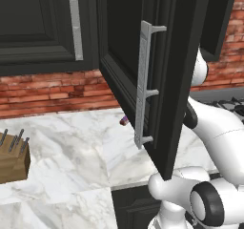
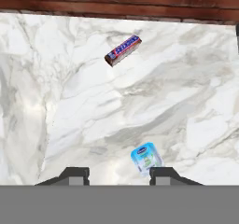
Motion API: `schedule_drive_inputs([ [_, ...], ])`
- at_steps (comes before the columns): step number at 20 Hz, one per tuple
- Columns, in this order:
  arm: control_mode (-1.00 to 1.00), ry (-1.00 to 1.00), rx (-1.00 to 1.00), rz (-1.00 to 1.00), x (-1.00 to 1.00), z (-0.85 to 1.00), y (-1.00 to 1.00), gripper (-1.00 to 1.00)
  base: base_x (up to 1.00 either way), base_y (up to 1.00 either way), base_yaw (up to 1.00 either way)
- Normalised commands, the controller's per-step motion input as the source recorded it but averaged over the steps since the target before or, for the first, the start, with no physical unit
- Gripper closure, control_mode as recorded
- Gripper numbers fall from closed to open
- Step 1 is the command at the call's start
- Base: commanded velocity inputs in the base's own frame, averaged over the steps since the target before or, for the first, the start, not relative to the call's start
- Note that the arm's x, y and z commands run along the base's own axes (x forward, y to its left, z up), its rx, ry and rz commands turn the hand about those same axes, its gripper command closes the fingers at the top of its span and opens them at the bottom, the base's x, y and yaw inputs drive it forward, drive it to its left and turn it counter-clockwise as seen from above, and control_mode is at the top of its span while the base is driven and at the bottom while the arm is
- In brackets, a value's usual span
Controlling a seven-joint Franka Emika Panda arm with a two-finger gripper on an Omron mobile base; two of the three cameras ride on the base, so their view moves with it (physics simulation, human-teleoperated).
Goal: Pick the yogurt and jam from the counter and place them in the cabinets closest to them.
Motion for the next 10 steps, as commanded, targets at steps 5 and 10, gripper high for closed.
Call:
schedule_drive_inputs([
  [5, -1.0, 0.0, 0.0, 0.0, 0.0, -0.01, -0.03, -1.0, 0.0, 0.0, 0.0],
  [10, -1.0, 0.0, 0.0, 0.0, -0.02, -0.03, 0.0, -1.0, 0.0, 0.0, 0.0],
])
